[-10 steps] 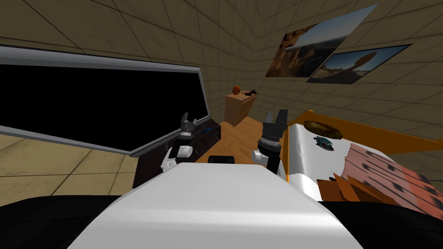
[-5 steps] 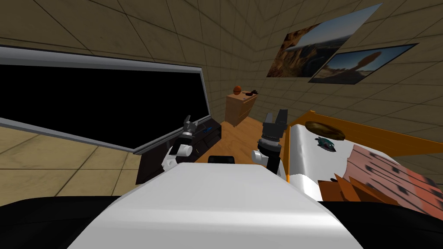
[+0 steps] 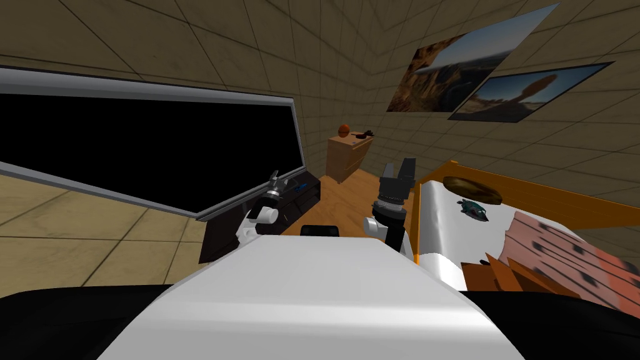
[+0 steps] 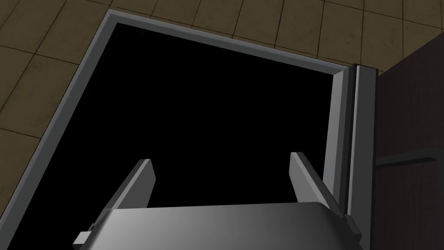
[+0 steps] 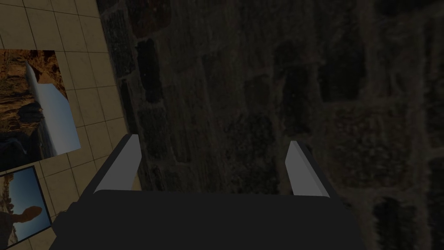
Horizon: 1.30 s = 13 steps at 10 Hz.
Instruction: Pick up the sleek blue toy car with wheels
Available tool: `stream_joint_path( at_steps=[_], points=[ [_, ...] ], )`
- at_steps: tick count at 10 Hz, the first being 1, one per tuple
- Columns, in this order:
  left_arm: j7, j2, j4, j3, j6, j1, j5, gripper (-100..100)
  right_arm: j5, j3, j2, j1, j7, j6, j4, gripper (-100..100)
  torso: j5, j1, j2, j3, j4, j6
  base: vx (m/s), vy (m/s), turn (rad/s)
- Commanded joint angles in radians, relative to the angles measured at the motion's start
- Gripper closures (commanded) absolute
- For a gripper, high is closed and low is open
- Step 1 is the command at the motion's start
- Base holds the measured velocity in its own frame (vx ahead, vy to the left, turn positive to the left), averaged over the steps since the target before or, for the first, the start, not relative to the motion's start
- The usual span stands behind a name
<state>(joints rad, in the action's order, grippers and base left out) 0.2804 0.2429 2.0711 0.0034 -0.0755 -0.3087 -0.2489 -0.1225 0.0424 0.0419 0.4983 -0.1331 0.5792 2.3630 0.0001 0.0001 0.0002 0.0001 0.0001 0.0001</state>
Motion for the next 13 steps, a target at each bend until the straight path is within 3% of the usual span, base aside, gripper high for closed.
stream_joint_path(
  at_steps=[1, 4, 7, 9, 12, 13],
  points=[
    [0.012, 0.006, -0.037, 0.008, -0.050, 0.028, -0.026, -100, 0.000, 0.000, 0.000, 0.000, 0.000, 0.000, 0.000, 0, 0.000, 0.000, 0.000, 0.000, 0.000, 0.000, 0.001, -0.001, 0.026],
    [0.022, 0.012, -0.068, 0.014, -0.126, 0.046, -0.046, -100, 0.000, 0.000, 0.000, 0.000, 0.000, 0.000, 0.000, 0, 0.000, 0.000, -0.001, -0.001, 0.000, 0.000, 0.011, -0.002, 0.017],
    [0.043, 0.022, -0.134, 0.028, -0.208, 0.083, -0.077, -100, 0.000, 0.000, 0.000, 0.000, 0.000, 0.000, 0.000, 0, 0.000, -0.001, -0.002, -0.001, 0.000, 0.000, 0.025, -0.005, 0.016],
    [0.043, 0.022, -0.134, 0.028, -0.233, 0.083, -0.077, -100, 0.000, 0.000, 0.000, 0.000, 0.000, 0.000, 0.000, 0, 0.000, 0.000, -0.002, -0.001, -0.001, 0.000, 0.023, -0.005, 0.003],
    [0.064, 0.029, -0.205, 0.042, -0.318, 0.122, -0.096, -100, 0.000, 0.000, 0.000, 0.000, 0.000, 0.000, 0.000, 0, 0.000, -0.001, -0.003, -0.001, -0.001, 0.000, 0.041, -0.014, 0.008],
    [0.064, 0.029, -0.205, 0.042, -0.338, 0.122, -0.096, -100, 0.000, 0.000, 0.000, 0.000, 0.000, 0.000, 0.000, 0, 0.000, -0.001, -0.004, -0.002, -0.001, 0.000, 0.052, -0.010, 0.003]
  ],
)
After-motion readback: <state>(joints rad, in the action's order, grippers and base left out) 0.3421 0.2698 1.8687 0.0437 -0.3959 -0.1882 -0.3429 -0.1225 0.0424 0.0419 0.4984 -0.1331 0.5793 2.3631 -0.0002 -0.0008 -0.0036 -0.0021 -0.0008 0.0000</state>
